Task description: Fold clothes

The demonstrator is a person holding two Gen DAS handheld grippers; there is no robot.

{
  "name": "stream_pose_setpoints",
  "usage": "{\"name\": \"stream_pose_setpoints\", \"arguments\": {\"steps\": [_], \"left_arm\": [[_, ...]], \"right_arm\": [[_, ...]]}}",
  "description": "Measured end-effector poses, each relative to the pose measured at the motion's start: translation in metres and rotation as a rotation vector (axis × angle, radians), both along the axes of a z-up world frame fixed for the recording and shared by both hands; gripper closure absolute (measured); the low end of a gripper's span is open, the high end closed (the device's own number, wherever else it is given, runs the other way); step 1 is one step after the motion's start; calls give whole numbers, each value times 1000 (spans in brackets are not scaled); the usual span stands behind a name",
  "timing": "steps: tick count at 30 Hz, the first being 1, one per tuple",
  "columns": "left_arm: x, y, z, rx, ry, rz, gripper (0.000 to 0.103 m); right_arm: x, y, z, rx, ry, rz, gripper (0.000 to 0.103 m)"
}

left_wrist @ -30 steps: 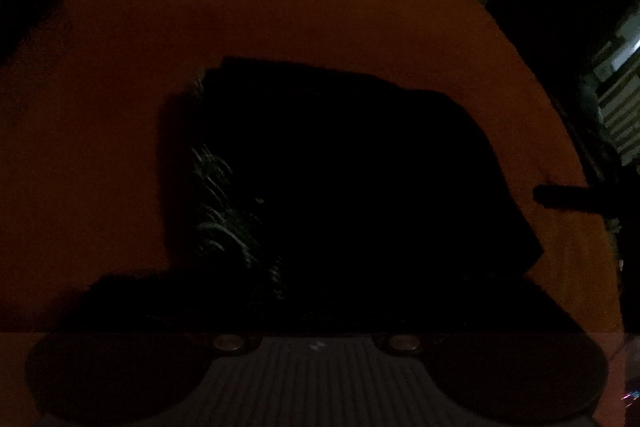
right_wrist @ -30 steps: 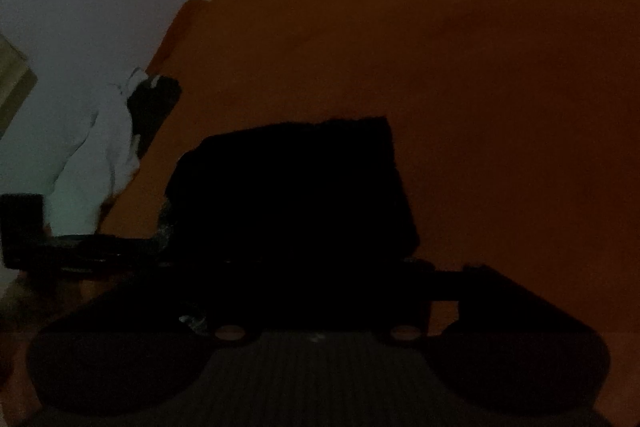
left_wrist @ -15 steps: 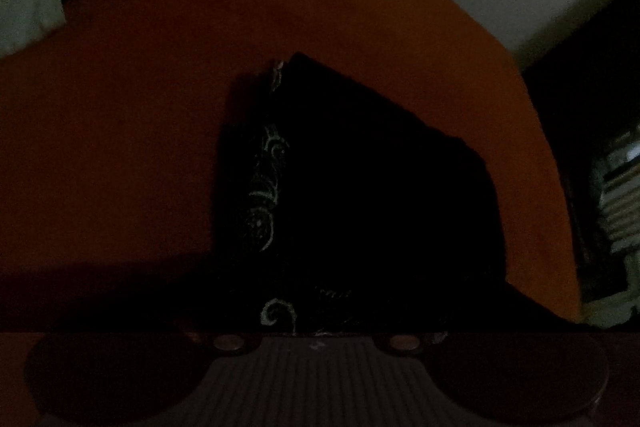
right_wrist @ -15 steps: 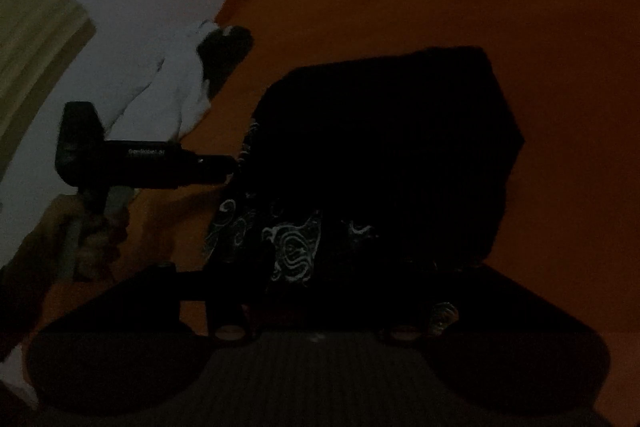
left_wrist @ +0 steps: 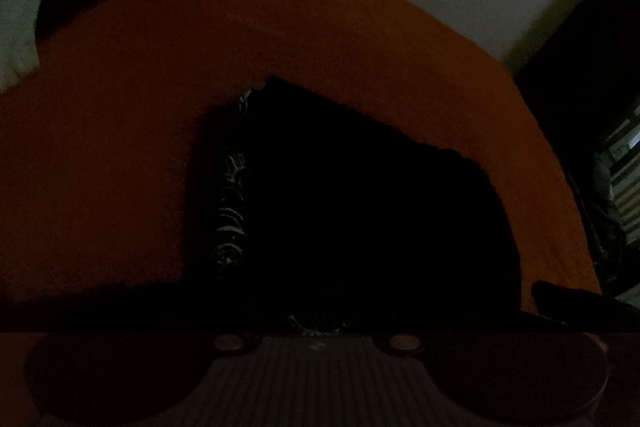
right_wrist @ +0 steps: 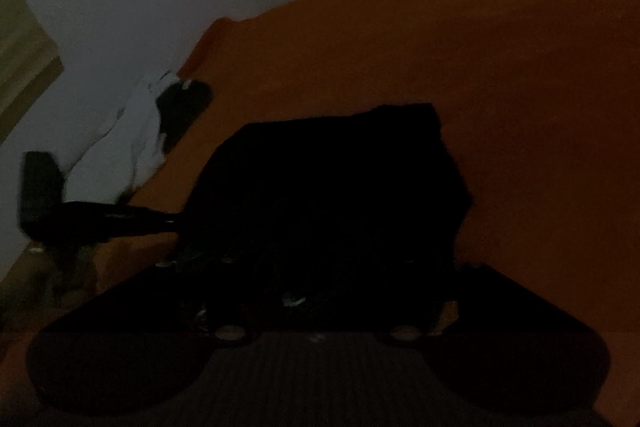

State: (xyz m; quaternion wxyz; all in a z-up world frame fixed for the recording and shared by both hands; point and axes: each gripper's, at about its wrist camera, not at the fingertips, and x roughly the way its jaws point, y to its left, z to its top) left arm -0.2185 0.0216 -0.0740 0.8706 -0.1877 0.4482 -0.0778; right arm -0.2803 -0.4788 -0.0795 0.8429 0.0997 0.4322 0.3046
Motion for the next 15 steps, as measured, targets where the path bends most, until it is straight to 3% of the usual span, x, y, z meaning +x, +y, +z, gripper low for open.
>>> {"name": "stream_pose_setpoints", "arguments": {"steps": [2, 4, 6, 7, 10, 13, 14, 15], "left_arm": [[2, 4, -10, -10, 43, 25, 101], [1, 8, -15, -3, 95, 34, 91], [3, 7, -10, 46, 129, 42, 40], [-3, 6, -1, 72, 114, 49, 34], [-9, -3, 26, 91, 40, 37, 33], [11, -14, 51, 32, -95, -13, 20], [27, -22, 49, 32, -135, -31, 14], [43, -28, 44, 53, -151, -35, 15]], "right_arm": [[8, 6, -15, -69, 25, 35, 51], [17, 8, -16, -81, 20, 39, 52], [26, 7, -6, -54, -7, 23, 52], [30, 7, -2, -40, -20, 14, 52], [43, 7, 12, 1, -60, -10, 50], [56, 7, 23, 34, -92, -38, 49], [62, 9, 14, 8, -64, -64, 49], [69, 10, 4, -19, -35, -89, 52]]}}
